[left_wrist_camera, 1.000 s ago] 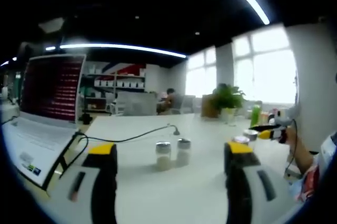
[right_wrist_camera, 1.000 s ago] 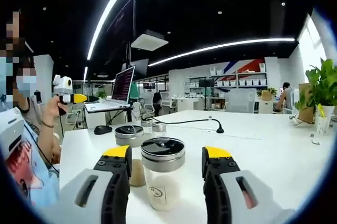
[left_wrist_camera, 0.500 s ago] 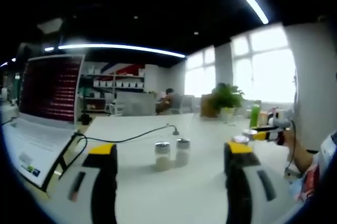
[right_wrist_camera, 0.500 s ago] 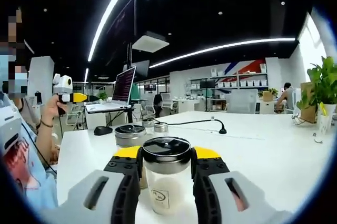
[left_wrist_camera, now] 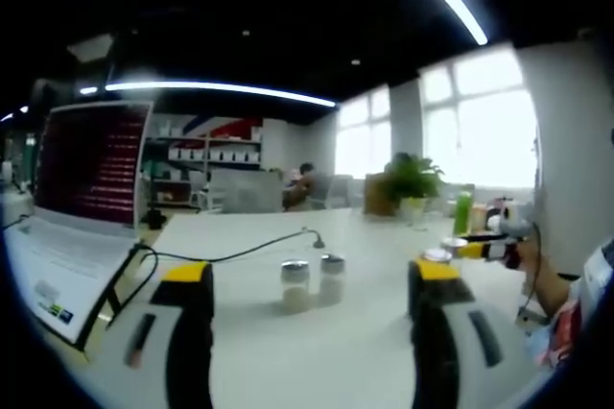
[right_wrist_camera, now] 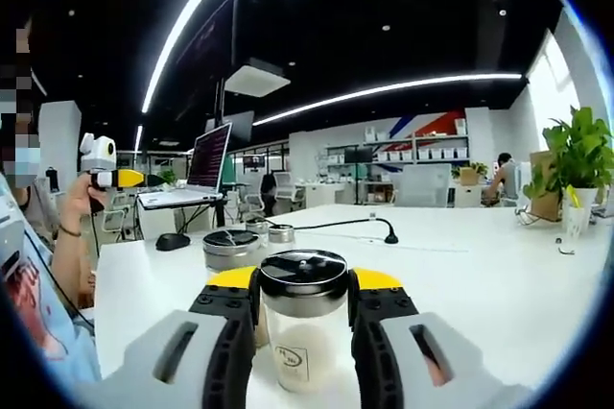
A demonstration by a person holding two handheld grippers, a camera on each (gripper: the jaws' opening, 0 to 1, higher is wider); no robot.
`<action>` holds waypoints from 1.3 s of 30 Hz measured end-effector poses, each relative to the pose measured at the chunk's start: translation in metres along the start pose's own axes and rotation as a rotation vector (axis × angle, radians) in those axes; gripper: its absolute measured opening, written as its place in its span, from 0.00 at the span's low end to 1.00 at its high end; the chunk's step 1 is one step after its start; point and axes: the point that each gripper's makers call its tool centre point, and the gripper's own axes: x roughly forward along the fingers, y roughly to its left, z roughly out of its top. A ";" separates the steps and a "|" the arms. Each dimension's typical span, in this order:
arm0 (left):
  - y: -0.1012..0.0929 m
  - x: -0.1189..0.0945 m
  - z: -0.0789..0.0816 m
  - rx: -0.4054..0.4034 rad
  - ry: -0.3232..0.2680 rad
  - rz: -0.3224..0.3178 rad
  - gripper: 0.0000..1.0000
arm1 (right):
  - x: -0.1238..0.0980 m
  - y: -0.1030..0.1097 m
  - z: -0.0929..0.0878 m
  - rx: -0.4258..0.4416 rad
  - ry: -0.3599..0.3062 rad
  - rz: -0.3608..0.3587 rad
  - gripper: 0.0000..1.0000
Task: Rotate the seasoning bottle until the label or dispensing opening points toward the visible target arrow and the bottle remains upright within the marked orientation range
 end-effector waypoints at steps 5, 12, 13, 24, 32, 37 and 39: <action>0.002 0.000 -0.001 -0.008 0.002 0.003 0.88 | 0.000 0.001 -0.001 -0.014 0.007 -0.019 0.36; -0.002 0.003 -0.002 -0.002 0.004 -0.009 0.88 | -0.001 0.004 0.002 -0.012 0.003 -0.013 0.43; -0.003 0.003 -0.003 -0.002 0.007 -0.012 0.88 | -0.002 0.005 0.005 -0.028 -0.004 -0.017 0.44; -0.001 -0.002 0.018 -0.020 -0.099 0.046 0.87 | -0.022 0.008 0.019 -0.074 0.018 -0.060 0.46; -0.026 0.005 0.016 0.032 -0.077 -0.040 0.87 | -0.041 0.000 0.010 -0.037 0.048 -0.082 0.46; -0.040 0.014 0.014 0.039 -0.083 -0.070 0.82 | -0.044 -0.011 0.007 -0.033 0.056 -0.112 0.45; -0.043 0.020 0.011 0.065 -0.079 -0.063 0.79 | -0.045 -0.012 0.007 -0.031 0.057 -0.117 0.45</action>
